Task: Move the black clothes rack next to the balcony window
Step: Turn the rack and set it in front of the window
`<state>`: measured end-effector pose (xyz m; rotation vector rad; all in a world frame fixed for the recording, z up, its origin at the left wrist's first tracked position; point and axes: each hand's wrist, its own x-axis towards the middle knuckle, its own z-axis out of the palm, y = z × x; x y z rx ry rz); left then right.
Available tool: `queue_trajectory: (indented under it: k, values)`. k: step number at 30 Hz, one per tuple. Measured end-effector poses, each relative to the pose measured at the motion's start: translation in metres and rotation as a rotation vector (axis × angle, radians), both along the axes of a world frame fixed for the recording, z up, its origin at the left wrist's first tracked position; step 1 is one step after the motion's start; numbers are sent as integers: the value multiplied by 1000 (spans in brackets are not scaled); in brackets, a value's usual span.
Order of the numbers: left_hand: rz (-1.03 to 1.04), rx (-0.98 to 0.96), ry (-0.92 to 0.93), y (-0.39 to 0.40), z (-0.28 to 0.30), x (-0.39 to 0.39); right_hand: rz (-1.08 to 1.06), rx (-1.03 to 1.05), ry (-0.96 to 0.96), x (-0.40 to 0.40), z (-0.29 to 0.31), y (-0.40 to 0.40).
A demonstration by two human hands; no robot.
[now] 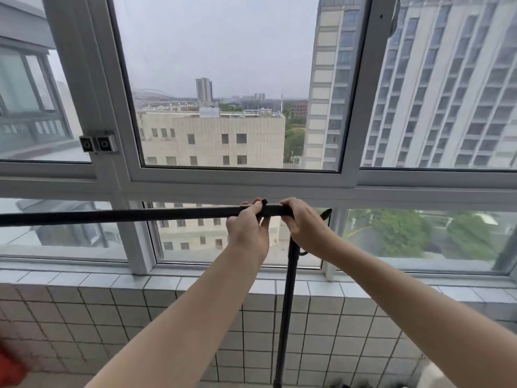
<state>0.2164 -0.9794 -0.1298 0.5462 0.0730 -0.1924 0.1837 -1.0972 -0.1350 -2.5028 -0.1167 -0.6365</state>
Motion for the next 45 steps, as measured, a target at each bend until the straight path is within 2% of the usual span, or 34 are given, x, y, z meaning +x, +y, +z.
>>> queue_trajectory:
  k: [17, 26, 34, 45]
  values:
    - [-52, 121, -111, -126, -9, 91, 57, 6, -58, 105, -10, -140]
    - [-71, 153, -87, -169, -27, 100, 41, -8, -95, 109, -31, -182]
    - [-67, 191, -65, -169, -27, 88, 30, 6, -101, 102, -37, -184]
    - [-195, 278, -11, -131, -19, 48, 28, -151, -126, 62, -14, -149]
